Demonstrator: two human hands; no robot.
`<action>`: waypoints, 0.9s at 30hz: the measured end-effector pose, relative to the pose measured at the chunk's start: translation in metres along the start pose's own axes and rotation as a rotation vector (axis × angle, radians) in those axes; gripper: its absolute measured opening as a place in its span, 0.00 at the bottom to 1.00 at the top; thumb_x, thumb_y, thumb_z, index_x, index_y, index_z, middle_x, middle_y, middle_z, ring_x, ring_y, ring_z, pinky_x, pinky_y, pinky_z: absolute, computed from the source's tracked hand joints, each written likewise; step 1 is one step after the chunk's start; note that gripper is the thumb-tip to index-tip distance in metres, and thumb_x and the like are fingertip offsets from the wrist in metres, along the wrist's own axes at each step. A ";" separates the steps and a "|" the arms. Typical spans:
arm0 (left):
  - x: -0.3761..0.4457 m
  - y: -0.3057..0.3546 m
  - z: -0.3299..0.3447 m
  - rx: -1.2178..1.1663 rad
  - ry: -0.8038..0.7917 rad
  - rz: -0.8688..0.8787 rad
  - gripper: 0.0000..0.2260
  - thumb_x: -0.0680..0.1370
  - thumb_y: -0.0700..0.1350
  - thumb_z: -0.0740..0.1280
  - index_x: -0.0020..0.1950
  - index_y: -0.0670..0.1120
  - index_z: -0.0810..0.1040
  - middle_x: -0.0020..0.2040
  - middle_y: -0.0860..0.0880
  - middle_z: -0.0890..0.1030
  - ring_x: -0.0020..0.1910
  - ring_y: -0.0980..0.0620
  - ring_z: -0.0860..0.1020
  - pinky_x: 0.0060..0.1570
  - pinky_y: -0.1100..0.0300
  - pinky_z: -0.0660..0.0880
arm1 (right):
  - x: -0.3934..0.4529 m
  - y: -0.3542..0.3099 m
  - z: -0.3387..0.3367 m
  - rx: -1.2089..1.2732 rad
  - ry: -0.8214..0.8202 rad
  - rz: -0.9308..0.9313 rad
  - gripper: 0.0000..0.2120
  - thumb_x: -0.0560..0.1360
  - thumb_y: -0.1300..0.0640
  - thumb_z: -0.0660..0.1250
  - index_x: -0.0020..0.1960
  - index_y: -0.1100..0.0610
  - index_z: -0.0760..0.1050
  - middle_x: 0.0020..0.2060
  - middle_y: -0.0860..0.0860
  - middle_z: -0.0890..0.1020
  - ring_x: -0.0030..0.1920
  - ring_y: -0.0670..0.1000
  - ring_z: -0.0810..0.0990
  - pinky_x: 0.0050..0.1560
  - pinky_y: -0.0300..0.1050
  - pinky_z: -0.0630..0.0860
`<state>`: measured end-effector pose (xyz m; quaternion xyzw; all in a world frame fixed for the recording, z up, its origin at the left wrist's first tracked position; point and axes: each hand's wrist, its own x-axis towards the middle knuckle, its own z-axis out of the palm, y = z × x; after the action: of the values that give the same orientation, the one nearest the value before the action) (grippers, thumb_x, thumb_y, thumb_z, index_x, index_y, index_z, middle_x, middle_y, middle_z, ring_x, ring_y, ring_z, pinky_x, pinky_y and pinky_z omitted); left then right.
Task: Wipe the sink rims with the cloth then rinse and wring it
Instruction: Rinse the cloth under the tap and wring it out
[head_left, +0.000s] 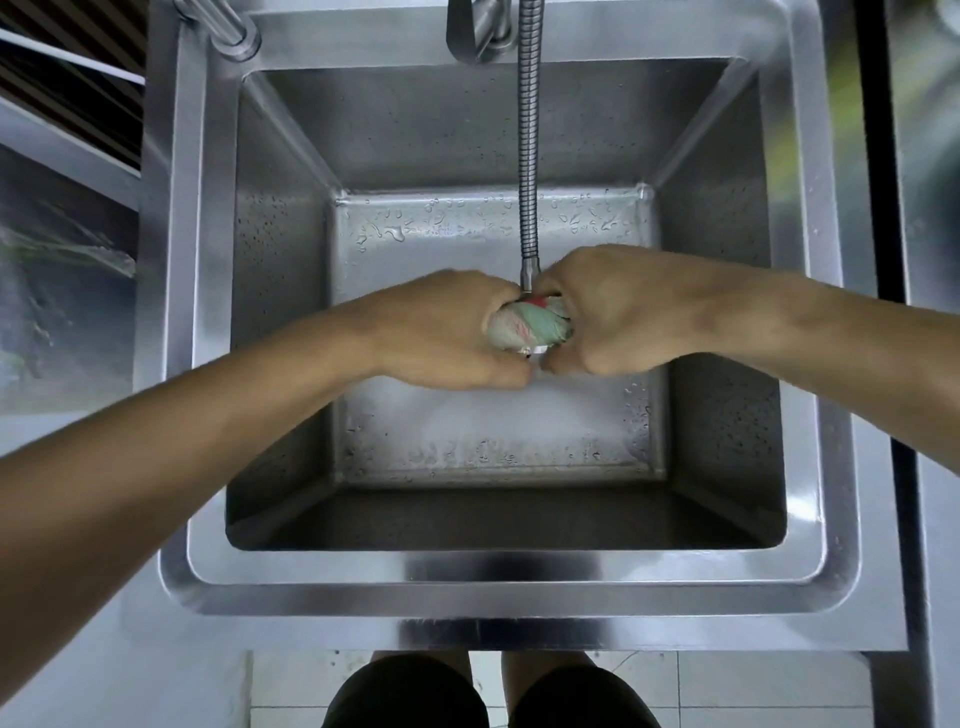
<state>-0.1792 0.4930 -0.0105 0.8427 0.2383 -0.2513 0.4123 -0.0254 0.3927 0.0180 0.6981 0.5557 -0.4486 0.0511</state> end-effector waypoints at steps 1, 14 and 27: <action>-0.006 -0.005 0.001 -0.127 -0.067 0.003 0.09 0.75 0.55 0.73 0.53 0.56 0.78 0.46 0.57 0.83 0.45 0.58 0.82 0.46 0.55 0.80 | -0.006 0.004 -0.004 0.108 -0.040 -0.011 0.16 0.72 0.51 0.78 0.53 0.46 0.73 0.40 0.45 0.81 0.36 0.42 0.80 0.35 0.40 0.71; -0.007 -0.009 0.054 -0.697 0.628 0.087 0.15 0.72 0.43 0.80 0.49 0.49 0.75 0.42 0.56 0.83 0.41 0.57 0.82 0.43 0.58 0.80 | -0.005 -0.001 0.054 1.145 0.671 0.082 0.21 0.79 0.42 0.71 0.43 0.62 0.85 0.35 0.55 0.87 0.32 0.46 0.81 0.39 0.47 0.79; -0.024 -0.014 0.037 -0.877 0.488 -0.025 0.04 0.77 0.42 0.67 0.45 0.48 0.73 0.37 0.43 0.77 0.37 0.47 0.72 0.42 0.47 0.72 | -0.013 0.014 0.071 1.576 0.280 -0.234 0.39 0.66 0.63 0.76 0.74 0.56 0.67 0.52 0.59 0.82 0.54 0.55 0.83 0.62 0.53 0.81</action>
<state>-0.2142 0.4654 -0.0233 0.6215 0.4209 0.0722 0.6568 -0.0540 0.3369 -0.0214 0.5161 0.1470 -0.6194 -0.5731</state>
